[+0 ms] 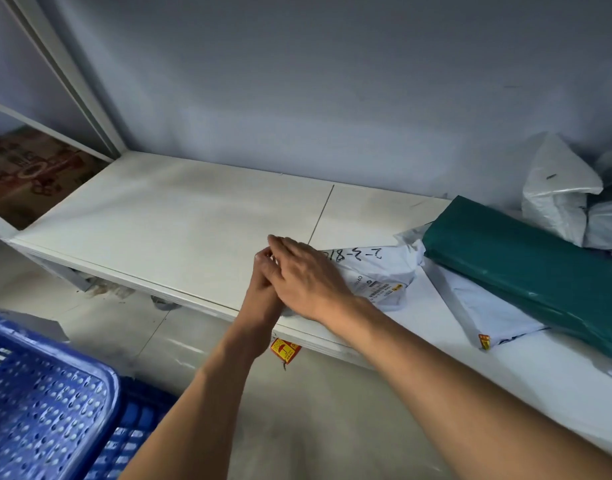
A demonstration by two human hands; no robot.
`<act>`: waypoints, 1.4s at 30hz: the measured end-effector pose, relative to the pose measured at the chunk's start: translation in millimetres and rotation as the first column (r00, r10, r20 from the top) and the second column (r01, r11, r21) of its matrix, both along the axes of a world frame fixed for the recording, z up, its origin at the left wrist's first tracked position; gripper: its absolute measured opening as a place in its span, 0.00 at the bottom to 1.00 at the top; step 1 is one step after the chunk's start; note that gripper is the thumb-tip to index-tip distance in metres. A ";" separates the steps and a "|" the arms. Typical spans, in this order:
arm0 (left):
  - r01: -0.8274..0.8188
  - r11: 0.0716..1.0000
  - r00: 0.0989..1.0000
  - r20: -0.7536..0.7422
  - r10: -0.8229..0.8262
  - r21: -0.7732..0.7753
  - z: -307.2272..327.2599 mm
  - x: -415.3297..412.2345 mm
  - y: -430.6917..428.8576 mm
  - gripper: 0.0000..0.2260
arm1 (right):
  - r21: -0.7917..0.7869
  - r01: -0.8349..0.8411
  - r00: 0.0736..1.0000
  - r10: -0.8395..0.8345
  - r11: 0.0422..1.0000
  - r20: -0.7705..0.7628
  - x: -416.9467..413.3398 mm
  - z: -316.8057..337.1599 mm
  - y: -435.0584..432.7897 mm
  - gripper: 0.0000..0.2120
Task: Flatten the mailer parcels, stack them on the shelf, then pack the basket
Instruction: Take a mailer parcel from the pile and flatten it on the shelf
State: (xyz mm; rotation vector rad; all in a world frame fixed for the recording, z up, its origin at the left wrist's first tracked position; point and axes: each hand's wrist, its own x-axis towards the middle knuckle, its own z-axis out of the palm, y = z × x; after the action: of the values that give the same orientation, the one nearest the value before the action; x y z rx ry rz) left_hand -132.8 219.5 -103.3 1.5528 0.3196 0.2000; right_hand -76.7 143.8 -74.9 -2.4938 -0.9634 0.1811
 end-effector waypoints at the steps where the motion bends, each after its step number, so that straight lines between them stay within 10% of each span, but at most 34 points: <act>1: 0.009 1.000 1.000 -0.006 -0.009 -0.017 -1.4 0.8 2.1 0.11 | 0.014 0.001 0.999 0.000 1.000 -0.054 3.0 1.4 -1.9 0.29; 14: 0.034 0.948 0.994 -0.090 -0.066 -0.317 2.4 1.9 12.1 0.11 | -0.220 0.198 0.952 -0.133 0.955 0.277 33.5 -6.6 -94.2 0.32; 18: 0.083 0.940 0.981 -0.138 -0.136 -0.331 5.4 0.9 19.0 0.11 | -0.201 0.320 0.947 -0.321 0.926 0.028 48.3 -0.2 -115.6 0.30; 27: -0.108 0.977 0.895 -0.446 0.016 -0.182 11.4 21.4 20.1 0.23 | 0.068 0.724 0.598 -0.576 0.687 -0.557 61.0 -17.1 -120.9 0.11; 31: -0.253 0.953 0.832 -0.539 0.128 -0.164 4.1 22.8 14.6 0.08 | 0.030 0.808 0.395 -0.504 0.588 -0.768 56.0 -17.2 -119.0 0.06; 37: -0.084 0.996 0.704 -0.705 0.085 0.035 13.9 6.1 14.0 0.11 | -0.106 0.752 0.296 -0.477 0.651 -0.828 51.5 -19.6 -133.0 0.15; 42: -0.159 0.956 0.802 -0.597 -0.020 -0.246 15.9 -7.6 12.0 0.05 | -0.139 0.673 0.215 -0.372 0.726 -0.903 40.8 -14.0 -150.0 0.11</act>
State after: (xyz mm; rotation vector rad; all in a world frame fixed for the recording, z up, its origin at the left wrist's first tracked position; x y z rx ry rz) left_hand -140.4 231.5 -87.5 1.2807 0.8690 -0.2853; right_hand -35.9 -6.1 -88.9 -1.7954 0.3654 0.9588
